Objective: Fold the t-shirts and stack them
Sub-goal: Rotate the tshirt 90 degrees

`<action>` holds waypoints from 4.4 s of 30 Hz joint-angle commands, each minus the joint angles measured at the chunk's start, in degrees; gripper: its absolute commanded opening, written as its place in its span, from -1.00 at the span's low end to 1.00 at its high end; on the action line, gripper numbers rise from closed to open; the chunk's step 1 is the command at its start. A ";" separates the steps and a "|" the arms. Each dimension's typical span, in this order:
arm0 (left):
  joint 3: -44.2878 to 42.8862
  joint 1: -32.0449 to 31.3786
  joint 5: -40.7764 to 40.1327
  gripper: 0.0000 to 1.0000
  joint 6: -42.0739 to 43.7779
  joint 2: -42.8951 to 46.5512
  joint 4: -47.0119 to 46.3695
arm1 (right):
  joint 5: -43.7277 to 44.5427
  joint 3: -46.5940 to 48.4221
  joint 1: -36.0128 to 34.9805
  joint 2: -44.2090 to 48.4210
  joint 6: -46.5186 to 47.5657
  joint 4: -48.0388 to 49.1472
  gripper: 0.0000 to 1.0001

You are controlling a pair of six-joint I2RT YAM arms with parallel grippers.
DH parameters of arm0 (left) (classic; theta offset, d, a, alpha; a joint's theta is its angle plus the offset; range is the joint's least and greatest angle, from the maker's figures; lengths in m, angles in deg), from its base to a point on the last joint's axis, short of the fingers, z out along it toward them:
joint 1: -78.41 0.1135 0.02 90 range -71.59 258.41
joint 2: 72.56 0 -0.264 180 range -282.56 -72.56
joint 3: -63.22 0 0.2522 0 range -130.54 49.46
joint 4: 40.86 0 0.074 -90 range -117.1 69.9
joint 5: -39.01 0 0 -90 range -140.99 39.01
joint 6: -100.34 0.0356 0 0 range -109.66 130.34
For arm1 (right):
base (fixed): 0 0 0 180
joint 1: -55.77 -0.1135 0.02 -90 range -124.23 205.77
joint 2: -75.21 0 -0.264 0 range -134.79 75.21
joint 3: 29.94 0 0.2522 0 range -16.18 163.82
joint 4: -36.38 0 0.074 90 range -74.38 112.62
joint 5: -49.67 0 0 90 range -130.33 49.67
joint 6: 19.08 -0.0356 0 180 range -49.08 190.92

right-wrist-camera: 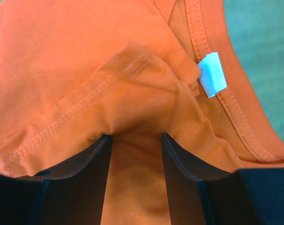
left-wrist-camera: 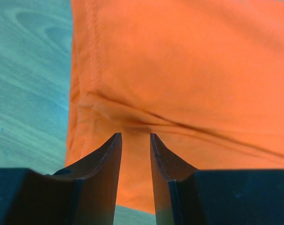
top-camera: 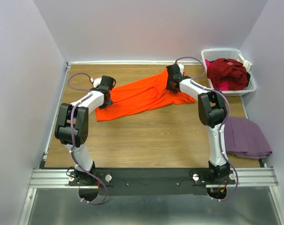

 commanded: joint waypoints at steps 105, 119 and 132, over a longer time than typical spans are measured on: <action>-46.72 -23.61 24.70 -0.22 14.42 -32.35 -10.31 | 29.96 -44.00 -33.94 64.98 -28.41 -19.66 0.21; -63.77 -23.87 15.49 -0.22 6.26 -45.45 7.17 | 27.59 -46.82 -33.50 65.77 -31.84 -19.66 0.21; -57.09 -18.61 8.44 -0.22 -0.17 -41.06 10.61 | 28.03 -47.87 -33.50 65.86 -31.84 -19.66 0.21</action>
